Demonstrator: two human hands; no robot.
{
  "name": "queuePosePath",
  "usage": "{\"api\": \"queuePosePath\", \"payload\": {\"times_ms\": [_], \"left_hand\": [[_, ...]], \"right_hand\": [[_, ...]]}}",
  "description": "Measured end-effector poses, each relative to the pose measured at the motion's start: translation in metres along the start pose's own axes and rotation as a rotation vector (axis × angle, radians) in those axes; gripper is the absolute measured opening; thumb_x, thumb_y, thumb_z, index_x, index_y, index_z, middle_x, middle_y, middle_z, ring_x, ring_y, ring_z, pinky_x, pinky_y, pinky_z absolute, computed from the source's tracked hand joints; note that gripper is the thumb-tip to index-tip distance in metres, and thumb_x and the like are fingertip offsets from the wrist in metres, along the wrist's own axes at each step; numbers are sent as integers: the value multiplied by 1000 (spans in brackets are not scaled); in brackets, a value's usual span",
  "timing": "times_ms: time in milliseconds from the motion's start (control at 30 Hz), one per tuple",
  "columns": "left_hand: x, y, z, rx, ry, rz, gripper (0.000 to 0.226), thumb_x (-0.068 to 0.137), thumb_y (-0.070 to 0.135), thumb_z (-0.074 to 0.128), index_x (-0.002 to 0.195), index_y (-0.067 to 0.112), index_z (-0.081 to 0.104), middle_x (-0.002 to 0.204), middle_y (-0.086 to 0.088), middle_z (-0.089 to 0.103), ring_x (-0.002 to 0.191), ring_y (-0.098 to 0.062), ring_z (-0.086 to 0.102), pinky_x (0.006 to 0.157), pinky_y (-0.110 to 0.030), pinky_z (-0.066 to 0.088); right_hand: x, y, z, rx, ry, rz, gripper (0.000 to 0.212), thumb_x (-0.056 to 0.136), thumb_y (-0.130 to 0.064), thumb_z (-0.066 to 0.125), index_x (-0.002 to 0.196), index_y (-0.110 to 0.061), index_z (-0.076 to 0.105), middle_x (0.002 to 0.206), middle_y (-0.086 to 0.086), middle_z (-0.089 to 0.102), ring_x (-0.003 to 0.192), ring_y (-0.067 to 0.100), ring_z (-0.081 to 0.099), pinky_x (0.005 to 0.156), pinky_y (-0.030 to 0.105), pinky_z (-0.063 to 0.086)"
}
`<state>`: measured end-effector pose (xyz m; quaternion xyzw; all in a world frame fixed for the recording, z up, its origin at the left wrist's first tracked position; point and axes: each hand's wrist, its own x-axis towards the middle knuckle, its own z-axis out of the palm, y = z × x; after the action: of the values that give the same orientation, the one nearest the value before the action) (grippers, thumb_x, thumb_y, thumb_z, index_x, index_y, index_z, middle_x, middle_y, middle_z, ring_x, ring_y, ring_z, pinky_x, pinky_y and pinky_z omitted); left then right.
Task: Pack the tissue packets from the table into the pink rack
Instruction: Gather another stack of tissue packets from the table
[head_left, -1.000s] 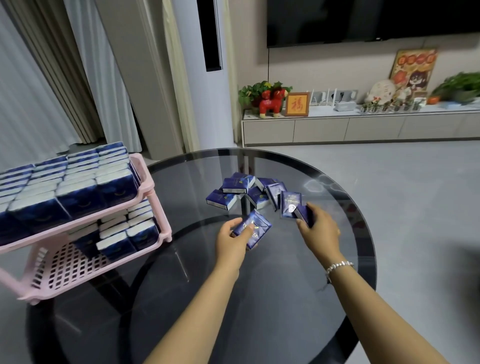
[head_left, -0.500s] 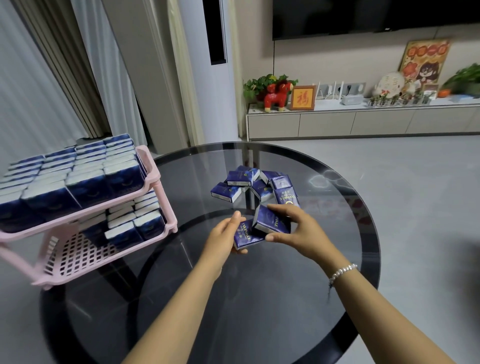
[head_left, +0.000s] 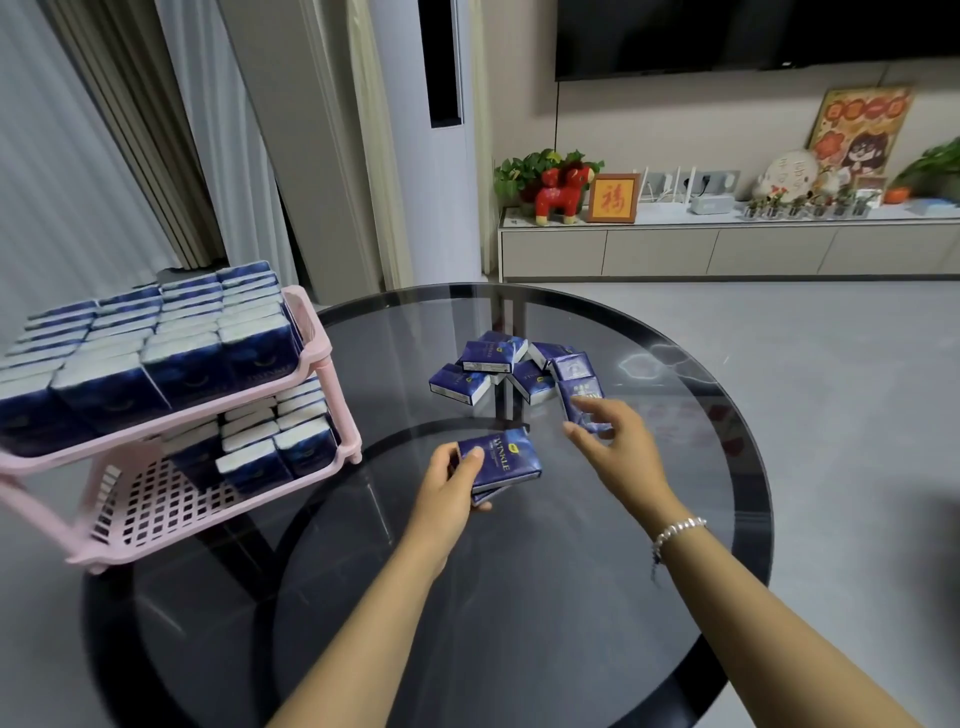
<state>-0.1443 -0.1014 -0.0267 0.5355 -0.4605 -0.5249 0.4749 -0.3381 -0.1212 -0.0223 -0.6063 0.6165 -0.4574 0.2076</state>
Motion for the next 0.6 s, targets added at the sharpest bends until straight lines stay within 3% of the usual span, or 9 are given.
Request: {"api": "queuePosePath", "payload": {"times_ms": [67, 200, 467, 600], "left_hand": [[2, -4, -1, -31, 37, -9, 9, 99, 22, 43, 101, 17, 50, 93, -1, 63, 72, -13, 60, 65, -27, 51], [6, -7, -3, -75, 65, -13, 13, 101, 22, 37, 110, 14, 42, 95, 0, 60, 71, -15, 59, 63, -29, 50], [7, -11, -5, -135, 91, -29, 13, 101, 23, 38, 111, 15, 39, 100, -3, 59, 74, -14, 60, 57, -25, 48], [2, -7, -6, -151, 89, 38, 20, 100, 16, 39, 119, 22, 42, 106, 4, 56, 82, -13, 63, 57, -24, 53]], "right_hand": [[8, 11, 5, -86, 84, 76, 42, 83, -28, 68, 122, -16, 58, 120, 5, 53, 115, 20, 45, 95, 30, 40], [17, 20, 19, -152, 91, 154, 57, 83, -28, 68, 133, -11, 47, 131, 11, 47, 123, 27, 35, 101, 32, 32], [22, 20, 32, -42, 119, 219, 64, 79, -21, 72, 135, -11, 41, 129, 10, 52, 121, 29, 40, 98, 36, 37], [14, 18, 31, 123, 97, 244, 71, 73, -22, 76, 135, -11, 42, 124, 5, 52, 121, 27, 47, 101, 41, 43]]}}
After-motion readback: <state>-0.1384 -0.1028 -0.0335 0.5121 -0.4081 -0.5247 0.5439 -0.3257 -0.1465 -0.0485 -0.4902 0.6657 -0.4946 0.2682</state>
